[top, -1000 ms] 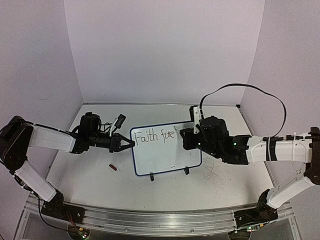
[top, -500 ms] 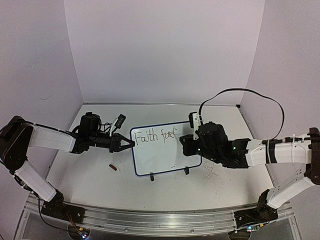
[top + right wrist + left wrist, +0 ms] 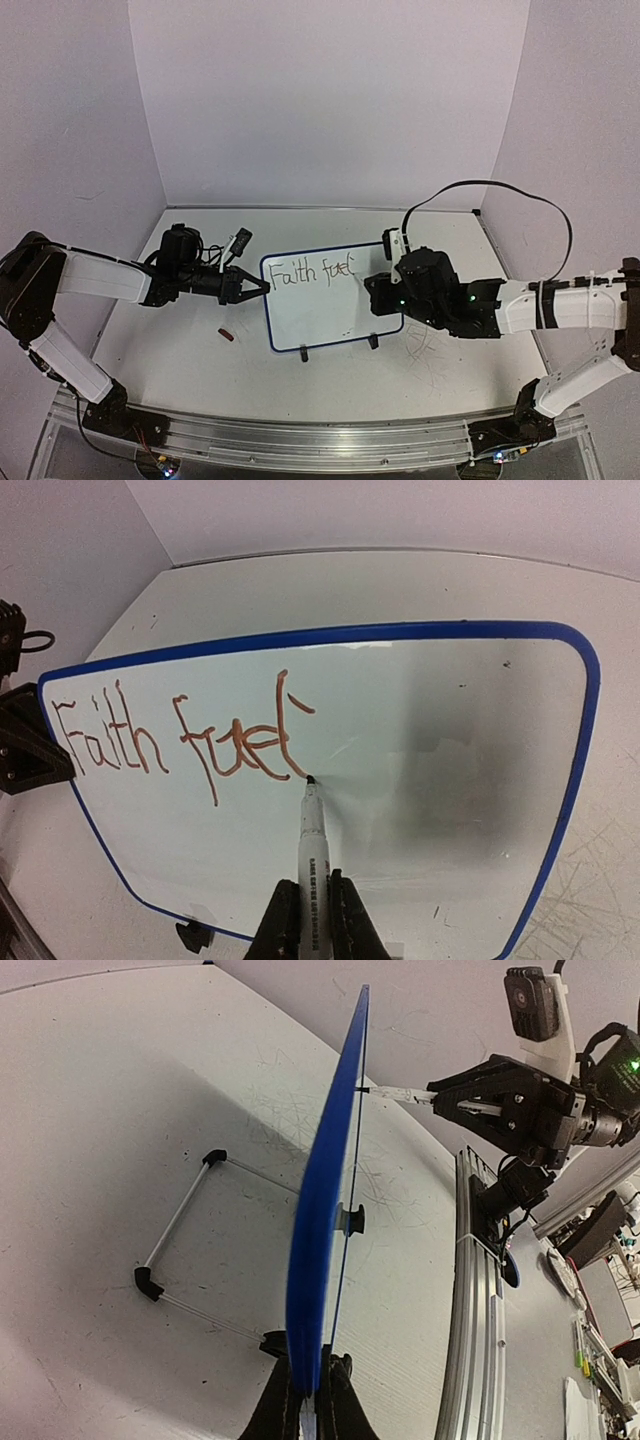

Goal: Write a sentence on the whiteboard

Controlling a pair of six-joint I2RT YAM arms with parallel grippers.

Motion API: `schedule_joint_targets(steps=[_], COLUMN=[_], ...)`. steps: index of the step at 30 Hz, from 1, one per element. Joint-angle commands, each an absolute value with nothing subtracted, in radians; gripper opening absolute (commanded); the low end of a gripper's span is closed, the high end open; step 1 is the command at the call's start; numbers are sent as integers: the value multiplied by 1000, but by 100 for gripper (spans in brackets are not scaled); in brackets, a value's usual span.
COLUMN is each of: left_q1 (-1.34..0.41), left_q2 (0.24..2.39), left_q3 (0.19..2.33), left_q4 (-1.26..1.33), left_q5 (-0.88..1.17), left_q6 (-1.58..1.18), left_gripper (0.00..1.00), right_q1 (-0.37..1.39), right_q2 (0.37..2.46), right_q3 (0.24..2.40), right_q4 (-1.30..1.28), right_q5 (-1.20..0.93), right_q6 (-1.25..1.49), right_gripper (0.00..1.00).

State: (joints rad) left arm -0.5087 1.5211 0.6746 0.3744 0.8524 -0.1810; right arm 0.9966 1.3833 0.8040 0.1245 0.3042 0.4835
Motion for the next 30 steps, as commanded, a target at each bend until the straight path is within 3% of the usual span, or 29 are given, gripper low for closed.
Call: schedule_joint_targets(steps=[1, 30], left_q1=[-522, -523], left_q2=[1536, 1532], left_q3=[697, 701], left_q4=[336, 331], left_q5=[823, 822], left_q6=[-141, -138], left_gripper=[0, 0], right_q1=[997, 981], right_q2=[1339, 1383], right_q3=[811, 847], right_q4=[106, 169], right_q5=[352, 383], right_q6=[478, 438], right_gripper=[0, 0])
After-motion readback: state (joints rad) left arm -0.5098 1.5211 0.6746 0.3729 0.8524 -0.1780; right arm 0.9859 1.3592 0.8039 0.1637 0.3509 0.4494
